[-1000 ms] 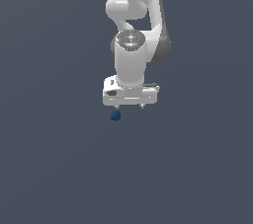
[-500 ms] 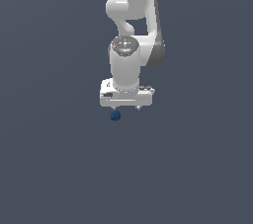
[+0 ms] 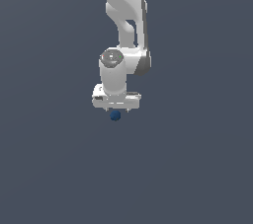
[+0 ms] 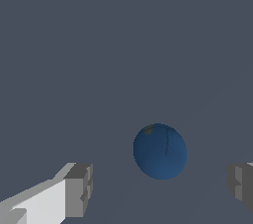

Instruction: Pick up the object and move it to a goal position.

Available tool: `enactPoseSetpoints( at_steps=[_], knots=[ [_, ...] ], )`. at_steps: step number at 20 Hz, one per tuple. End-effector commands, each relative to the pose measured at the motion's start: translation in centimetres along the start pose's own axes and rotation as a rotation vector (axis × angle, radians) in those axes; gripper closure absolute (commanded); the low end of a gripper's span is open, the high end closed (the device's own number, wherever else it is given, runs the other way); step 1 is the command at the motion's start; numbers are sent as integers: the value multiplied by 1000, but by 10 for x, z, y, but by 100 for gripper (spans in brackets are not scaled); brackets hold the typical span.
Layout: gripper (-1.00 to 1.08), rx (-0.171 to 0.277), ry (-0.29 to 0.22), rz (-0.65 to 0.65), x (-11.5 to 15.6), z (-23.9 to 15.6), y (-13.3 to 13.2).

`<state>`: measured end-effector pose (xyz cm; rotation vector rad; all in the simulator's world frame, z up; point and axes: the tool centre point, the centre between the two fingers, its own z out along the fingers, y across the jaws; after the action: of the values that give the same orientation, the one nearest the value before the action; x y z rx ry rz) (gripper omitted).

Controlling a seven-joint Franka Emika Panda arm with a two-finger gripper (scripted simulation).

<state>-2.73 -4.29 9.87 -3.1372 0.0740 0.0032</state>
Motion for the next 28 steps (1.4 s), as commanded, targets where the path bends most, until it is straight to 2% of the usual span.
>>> enactPoseSetpoints(
  at_steps=[1, 11, 21, 26, 27, 28],
  knots=[
    [-92, -2, 2, 12, -5, 9, 8],
    [-92, -3, 1, 23, -10, 20, 14],
    [-92, -4, 2, 24, -11, 61, 15],
    [-92, -4, 2, 24, -11, 68, 15],
    [108, -4, 2, 24, -11, 68, 15],
    [108, -4, 2, 24, -11, 68, 15]
  ],
)
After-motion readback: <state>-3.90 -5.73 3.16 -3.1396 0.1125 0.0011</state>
